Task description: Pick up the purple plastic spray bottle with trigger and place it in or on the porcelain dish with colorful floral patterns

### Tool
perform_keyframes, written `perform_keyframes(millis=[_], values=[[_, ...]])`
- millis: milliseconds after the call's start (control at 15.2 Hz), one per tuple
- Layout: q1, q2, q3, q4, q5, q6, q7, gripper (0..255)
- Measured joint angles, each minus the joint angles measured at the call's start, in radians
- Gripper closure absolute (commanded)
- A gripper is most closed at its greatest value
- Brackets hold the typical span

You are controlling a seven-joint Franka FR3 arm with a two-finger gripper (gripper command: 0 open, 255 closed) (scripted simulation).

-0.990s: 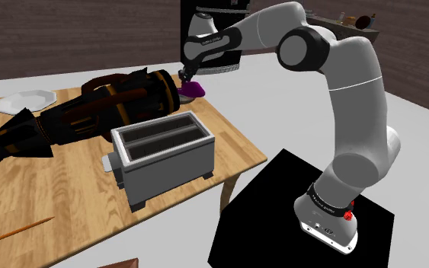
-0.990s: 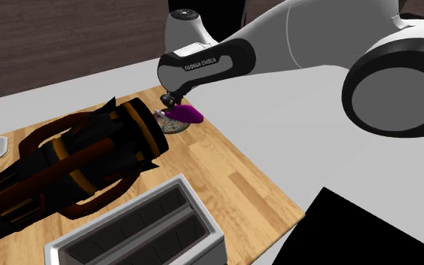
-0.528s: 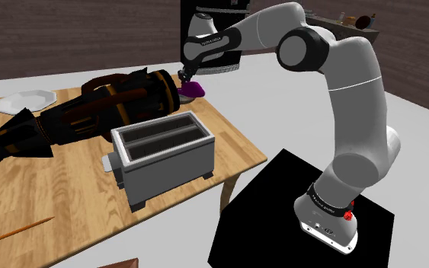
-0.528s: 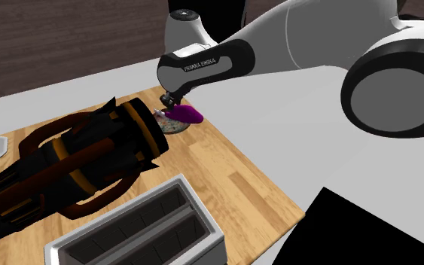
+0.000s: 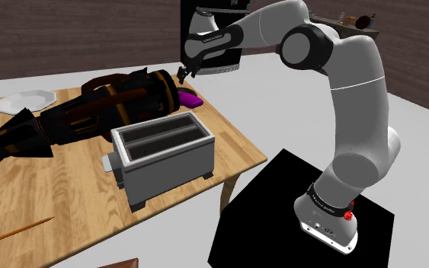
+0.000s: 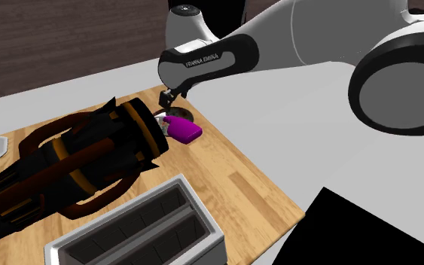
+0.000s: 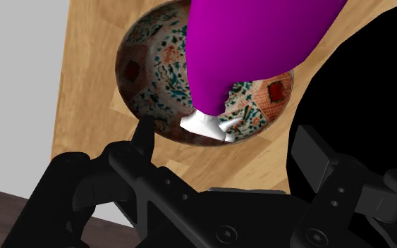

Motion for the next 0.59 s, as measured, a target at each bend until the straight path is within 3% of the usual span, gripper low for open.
perform_keyframes(millis=[198, 594], values=[[-0.002, -0.066, 0.003, -0.041, 0.003, -0.023, 0.001, 0], [-0.002, -0.070, 0.003, -0.034, 0.004, -0.036, 0.000, 0]])
